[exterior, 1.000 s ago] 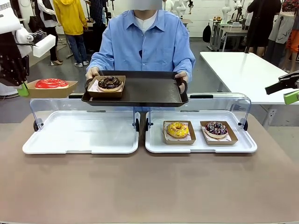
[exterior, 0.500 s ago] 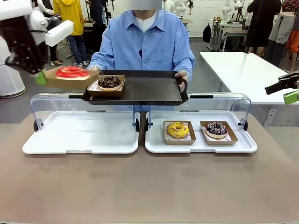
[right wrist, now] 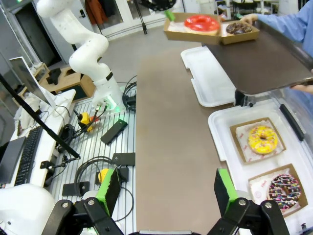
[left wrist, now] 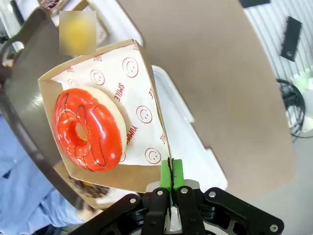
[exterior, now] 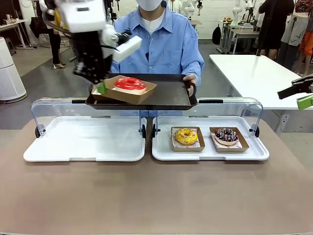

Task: Provide the desired donut to the person.
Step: Place the picked Paper togo box onto the Handle tray extended by the person.

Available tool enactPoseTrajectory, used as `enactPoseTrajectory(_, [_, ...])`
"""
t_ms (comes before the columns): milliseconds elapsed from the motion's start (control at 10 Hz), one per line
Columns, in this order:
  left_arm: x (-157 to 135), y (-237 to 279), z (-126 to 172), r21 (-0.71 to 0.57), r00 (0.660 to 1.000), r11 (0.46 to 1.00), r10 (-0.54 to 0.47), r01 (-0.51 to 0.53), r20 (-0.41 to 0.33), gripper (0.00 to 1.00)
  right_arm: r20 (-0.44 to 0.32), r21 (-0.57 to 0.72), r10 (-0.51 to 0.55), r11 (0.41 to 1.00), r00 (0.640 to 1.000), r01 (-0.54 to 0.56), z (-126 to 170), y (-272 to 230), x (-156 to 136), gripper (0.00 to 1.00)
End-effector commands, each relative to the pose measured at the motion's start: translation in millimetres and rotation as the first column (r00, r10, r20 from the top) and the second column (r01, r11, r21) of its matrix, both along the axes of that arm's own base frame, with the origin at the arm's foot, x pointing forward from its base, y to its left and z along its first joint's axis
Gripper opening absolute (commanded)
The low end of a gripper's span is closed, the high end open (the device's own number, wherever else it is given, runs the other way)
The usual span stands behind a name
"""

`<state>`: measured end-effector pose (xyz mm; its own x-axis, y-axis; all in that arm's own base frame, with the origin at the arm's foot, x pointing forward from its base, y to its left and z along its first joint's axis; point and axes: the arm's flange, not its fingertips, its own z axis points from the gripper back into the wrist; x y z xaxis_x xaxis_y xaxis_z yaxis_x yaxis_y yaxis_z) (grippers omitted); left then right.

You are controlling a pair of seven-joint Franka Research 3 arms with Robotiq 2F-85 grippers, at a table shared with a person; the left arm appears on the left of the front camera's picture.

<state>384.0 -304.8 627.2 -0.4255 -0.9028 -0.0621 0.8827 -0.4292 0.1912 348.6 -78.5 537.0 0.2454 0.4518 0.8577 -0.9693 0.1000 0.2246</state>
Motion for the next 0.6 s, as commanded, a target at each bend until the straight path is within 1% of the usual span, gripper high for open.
enactPoseTrajectory(0, [27.7, -27.0, 15.3, -0.059, 0.998, 0.998, 0.037, -0.034, 0.05, 0.01, 0.012, 0.011, 0.011, 1.0, 1.0, -0.011, -0.4, -0.7, 0.1, 1.0])
enactPoseTrajectory(200, [51.9, -44.1, 9.6, -0.057, 0.995, 0.995, 0.08, -0.076, 0.067, 0.01, 0.012, 0.011, 0.011, 1.0, 1.0, -0.011, -0.4, -0.7, 0.1, 1.0])
enactPoseTrajectory(300, [73.2, -47.9, 4.3, -0.052, 0.99, 0.991, 0.123, -0.12, 0.062, 0.01, 0.012, 0.011, 0.011, 1.0, 1.0, -0.011, -0.4, -0.7, 0.1, 1.0])
enactPoseTrajectory(500, [106.1, -51.0, -4.7, -0.048, 0.981, 0.982, 0.187, -0.185, 0.053, 0.01, 0.012, 0.011, 0.011, 1.0, 1.0, -0.011, -0.4, -0.7, 0.1, 1.0])
